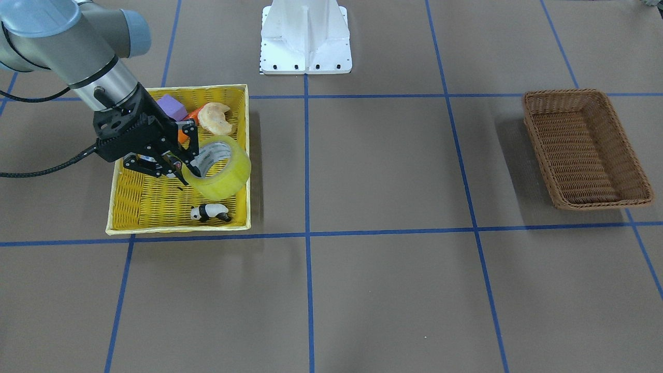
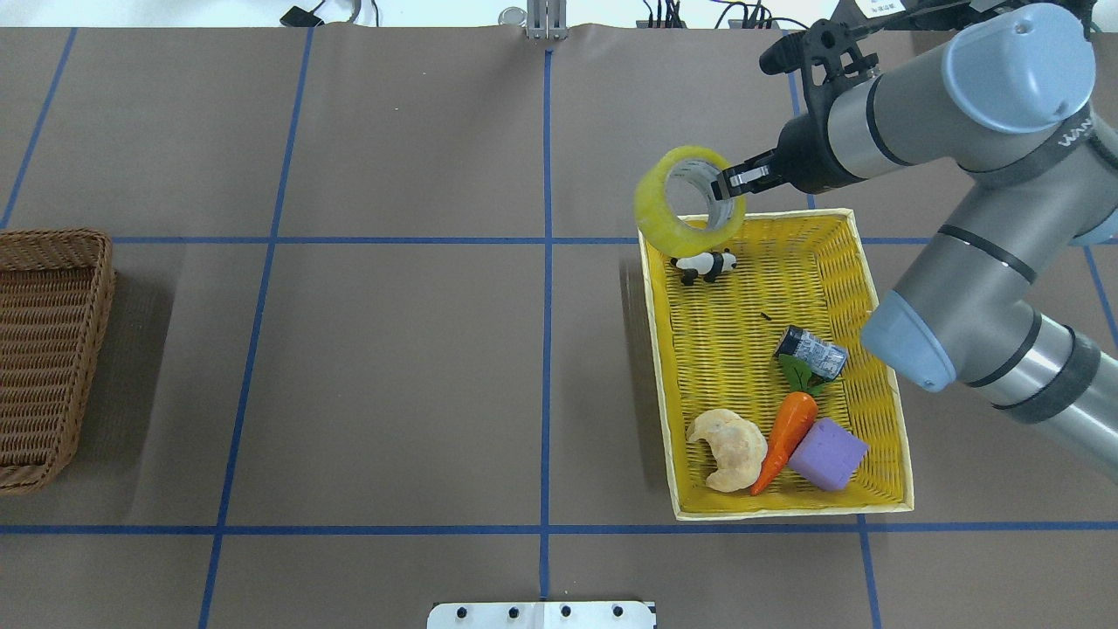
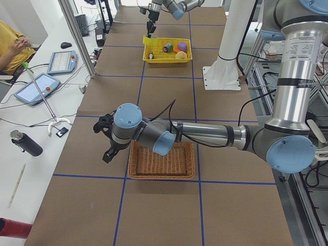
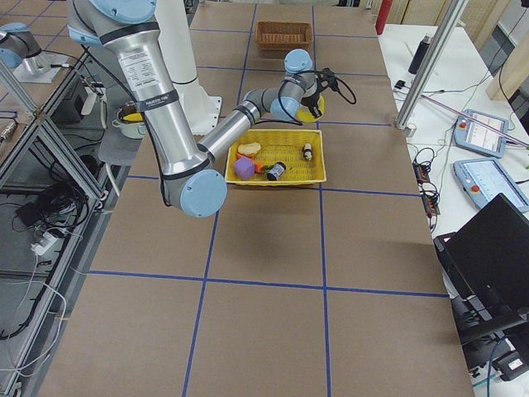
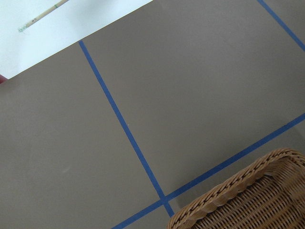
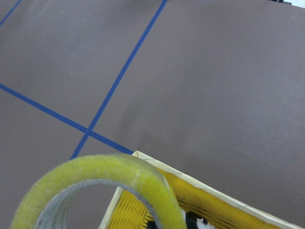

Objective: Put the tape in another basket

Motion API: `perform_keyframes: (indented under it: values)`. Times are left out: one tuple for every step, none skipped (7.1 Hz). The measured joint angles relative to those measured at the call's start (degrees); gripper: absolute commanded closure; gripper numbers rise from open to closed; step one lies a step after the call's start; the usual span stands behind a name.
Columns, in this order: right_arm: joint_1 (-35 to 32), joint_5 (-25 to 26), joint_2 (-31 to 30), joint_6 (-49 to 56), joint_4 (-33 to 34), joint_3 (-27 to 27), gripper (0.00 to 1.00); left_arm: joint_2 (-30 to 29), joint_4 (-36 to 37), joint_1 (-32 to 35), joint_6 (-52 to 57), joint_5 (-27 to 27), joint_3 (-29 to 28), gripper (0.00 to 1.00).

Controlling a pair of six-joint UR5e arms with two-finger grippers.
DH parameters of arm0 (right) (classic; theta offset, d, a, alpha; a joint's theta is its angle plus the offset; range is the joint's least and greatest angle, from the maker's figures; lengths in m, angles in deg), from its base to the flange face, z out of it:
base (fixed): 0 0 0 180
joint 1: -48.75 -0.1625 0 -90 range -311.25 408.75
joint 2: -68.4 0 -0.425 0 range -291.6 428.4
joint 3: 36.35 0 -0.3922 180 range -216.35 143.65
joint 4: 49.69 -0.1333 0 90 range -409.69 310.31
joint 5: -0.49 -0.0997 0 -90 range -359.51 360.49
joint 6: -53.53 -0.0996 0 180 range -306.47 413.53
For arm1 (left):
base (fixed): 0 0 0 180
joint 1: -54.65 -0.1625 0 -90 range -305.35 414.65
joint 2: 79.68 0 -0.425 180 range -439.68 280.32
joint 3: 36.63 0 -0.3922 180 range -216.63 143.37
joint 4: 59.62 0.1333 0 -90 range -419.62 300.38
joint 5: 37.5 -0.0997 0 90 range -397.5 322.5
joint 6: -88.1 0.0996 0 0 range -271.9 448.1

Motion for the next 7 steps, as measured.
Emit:
perform_keyframes:
  values:
    - [2.3, 3.3, 2.2, -3.4, 0.0, -0.1, 1.0, -0.2, -3.6, -1.0, -3.5, 0.6, 0.1, 0.01]
    - [5.1, 7.2, 4.1, -6.6, 0.0, -0.1, 1.0, -0.8, -6.3, -2.2, -7.0, 2.8, 0.2, 0.01]
    - [8.4, 12.1, 5.8, -9.4, 0.1, -0.2, 1.0, -1.7, -8.2, -3.4, -12.2, 5.9, 0.6, 0.01]
    - [11.6, 17.1, 7.5, -11.7, 0.1, -0.3, 1.0, -2.9, -10.2, -5.0, -18.8, 8.1, 1.1, 0.01]
    - [14.7, 21.5, 9.0, -13.5, 0.2, -0.4, 1.0, -4.6, -13.4, -7.3, -26.6, 9.0, 1.4, 0.01]
    - [17.5, 25.5, 10.4, -14.8, 0.2, -0.7, 1.0, -6.4, -17.6, -10.3, -34.9, 9.3, 1.6, 0.01]
    - [19.7, 28.7, 12.0, -15.7, 0.2, -1.7, 1.0, -8.5, -22.8, -14.2, -44.1, 9.4, 1.6, 0.01]
